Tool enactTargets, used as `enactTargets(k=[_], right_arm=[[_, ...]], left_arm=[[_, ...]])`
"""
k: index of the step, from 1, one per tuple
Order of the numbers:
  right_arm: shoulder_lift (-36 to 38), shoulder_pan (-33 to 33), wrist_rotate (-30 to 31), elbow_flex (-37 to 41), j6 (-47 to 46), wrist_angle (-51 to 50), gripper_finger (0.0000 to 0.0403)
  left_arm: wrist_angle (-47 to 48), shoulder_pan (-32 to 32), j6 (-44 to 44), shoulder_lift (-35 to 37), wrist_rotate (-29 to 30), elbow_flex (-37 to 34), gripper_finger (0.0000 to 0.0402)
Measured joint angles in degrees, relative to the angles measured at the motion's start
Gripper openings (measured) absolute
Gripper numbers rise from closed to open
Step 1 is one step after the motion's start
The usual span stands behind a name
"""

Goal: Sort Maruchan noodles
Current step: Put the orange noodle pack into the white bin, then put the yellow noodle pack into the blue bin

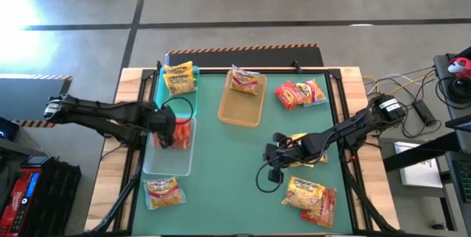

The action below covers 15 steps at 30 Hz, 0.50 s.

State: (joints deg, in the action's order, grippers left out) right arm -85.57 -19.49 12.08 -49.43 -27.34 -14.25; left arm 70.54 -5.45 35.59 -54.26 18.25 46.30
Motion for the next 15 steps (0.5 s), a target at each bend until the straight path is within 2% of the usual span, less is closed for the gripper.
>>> enactTargets(k=[5, 9, 15], right_arm=[[0.79, 0.39, -0.03, 0.00, -4.41, -0.83, 0.0009], [3.11, 2.09, -0.01, 0.00, -10.81, -6.78, 0.0009], [9.48, 5.45, 0.06, 0.00, -17.93, -20.96, 0.0009]], left_arm=[[-0.40, -0.02, -0.17, 0.00, 0.91, 4.38, 0.0158], [-2.99, 0.00, -0.10, 0.00, 3.83, 7.21, 0.0158], [-19.11, -0.02, 0.31, -0.03, 3.76, 7.06, 0.0158]])
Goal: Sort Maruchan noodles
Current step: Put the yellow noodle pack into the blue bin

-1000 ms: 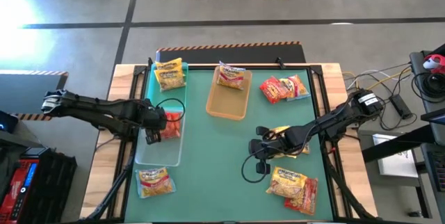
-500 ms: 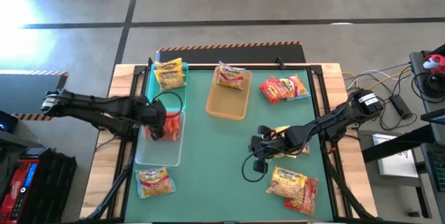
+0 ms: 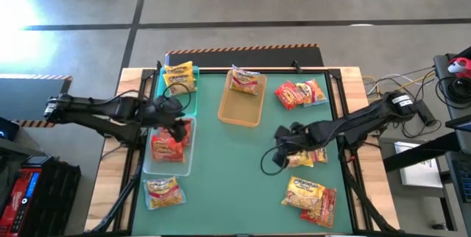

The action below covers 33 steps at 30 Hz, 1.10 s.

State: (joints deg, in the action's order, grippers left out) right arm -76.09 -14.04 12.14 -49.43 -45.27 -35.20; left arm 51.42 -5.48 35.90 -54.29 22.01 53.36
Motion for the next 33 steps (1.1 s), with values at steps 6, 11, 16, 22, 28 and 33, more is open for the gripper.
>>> enactTargets(k=[6, 11, 16, 22, 28, 33], right_arm=[[5.72, 0.61, -0.09, 0.00, -3.55, -6.11, 0.0009], [7.51, 0.58, -0.87, 0.00, -20.69, -7.92, 0.0009], [7.03, -1.79, -2.11, 0.04, -29.92, -12.04, 0.0009], [6.71, -4.57, -2.30, 0.10, -34.89, -13.57, 0.0009], [5.53, -6.33, -2.77, 0.15, -42.68, -19.51, 0.0009], [2.13, -6.48, -4.67, 0.20, -44.46, -22.89, 0.0009]], left_arm=[[-14.76, -0.04, 0.58, -2.57, -0.08, -0.54, 0.0158], [-19.78, -0.22, 6.57, -6.67, -0.12, -0.57, 0.0158], [-22.92, -1.86, 11.12, -12.13, -0.16, -0.64, 0.0158], [-31.14, -3.97, 11.69, -18.12, -0.53, -0.68, 0.0158], [-41.89, -4.81, 11.28, -21.38, -0.53, -0.68, 0.0158], [-48.08, -5.76, 9.94, -22.28, -0.56, -0.68, 0.0158]])
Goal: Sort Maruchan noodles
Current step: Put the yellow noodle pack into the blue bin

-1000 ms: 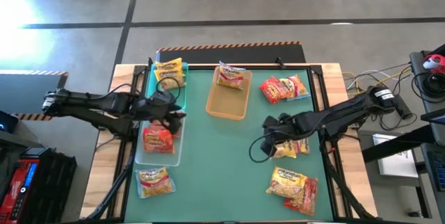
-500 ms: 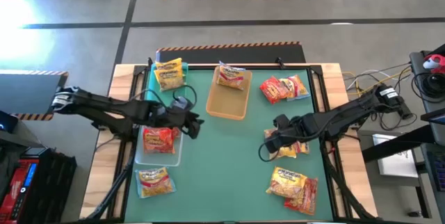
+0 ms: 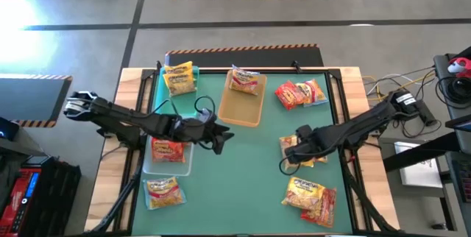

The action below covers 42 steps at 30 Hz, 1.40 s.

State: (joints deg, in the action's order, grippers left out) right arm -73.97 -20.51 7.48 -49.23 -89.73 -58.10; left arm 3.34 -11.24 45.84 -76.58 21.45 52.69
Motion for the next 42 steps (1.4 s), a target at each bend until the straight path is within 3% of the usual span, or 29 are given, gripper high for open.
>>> enactTargets(k=[6, 10, 18, 23, 31, 37, 42], right_arm=[[-5.76, 0.00, 0.23, -0.02, 5.21, 2.77, 0.0009], [-9.23, 0.02, 2.53, -0.02, 13.68, 10.99, 0.0009], [-13.54, 0.04, 10.66, -0.11, 37.02, 30.95, 0.0009], [-14.80, 0.03, 9.34, 0.02, 50.55, 39.97, 0.0009], [-9.03, 0.02, 4.63, -0.27, 39.29, 38.76, 0.0009], [-4.87, 0.02, 4.01, -0.09, 33.04, 37.04, 0.0009], [-5.58, -0.20, 3.00, 0.24, 28.77, 36.83, 0.0009]], left_arm=[[-0.92, -1.17, -0.28, 0.39, 0.02, 0.00, 0.0158], [-1.27, -1.96, -0.29, 0.55, 0.02, 0.00, 0.0158], [-1.27, -3.49, -0.11, 0.55, 0.02, 0.00, 0.0158], [-1.23, -4.12, 0.14, 0.55, 0.02, 0.00, 0.0158], [-0.99, -5.11, 4.49, -0.53, 0.04, 0.00, 0.0158], [-2.48, -6.52, 12.98, -4.87, 0.03, 0.00, 0.0158], [-7.65, -7.94, 18.03, -9.83, 0.04, 0.00, 0.0158]])
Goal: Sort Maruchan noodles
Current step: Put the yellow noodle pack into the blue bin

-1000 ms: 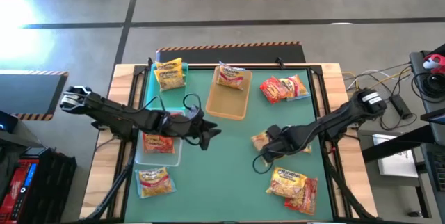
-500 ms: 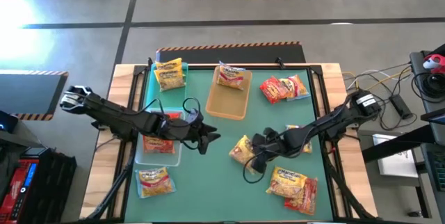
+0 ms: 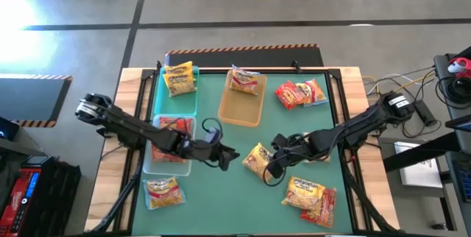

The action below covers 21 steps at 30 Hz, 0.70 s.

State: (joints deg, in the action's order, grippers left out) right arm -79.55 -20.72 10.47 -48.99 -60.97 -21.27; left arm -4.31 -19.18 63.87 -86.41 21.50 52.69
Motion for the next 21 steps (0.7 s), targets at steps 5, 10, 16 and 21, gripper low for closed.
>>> enactTargets(k=[5, 10, 16, 21], right_arm=[[-2.55, -1.48, -5.35, 0.09, -3.48, 0.28, 0.0009], [-4.04, -4.89, -6.43, 0.09, -8.14, 1.02, 0.0009], [-4.07, -6.68, 1.15, 0.25, -11.59, 0.66, 0.0009], [-5.80, -7.13, 3.09, 0.28, -16.31, 1.10, 0.0009]], left_arm=[[-1.22, -0.99, 2.00, -3.87, -0.03, 1.47, 0.0158], [-1.21, -1.03, 1.71, -6.81, 0.00, 3.87, 0.0158], [-1.12, -1.03, 1.16, -9.43, -0.02, 5.75, 0.0158], [-0.82, -1.03, 0.83, -9.43, -0.02, 5.73, 0.0158]])
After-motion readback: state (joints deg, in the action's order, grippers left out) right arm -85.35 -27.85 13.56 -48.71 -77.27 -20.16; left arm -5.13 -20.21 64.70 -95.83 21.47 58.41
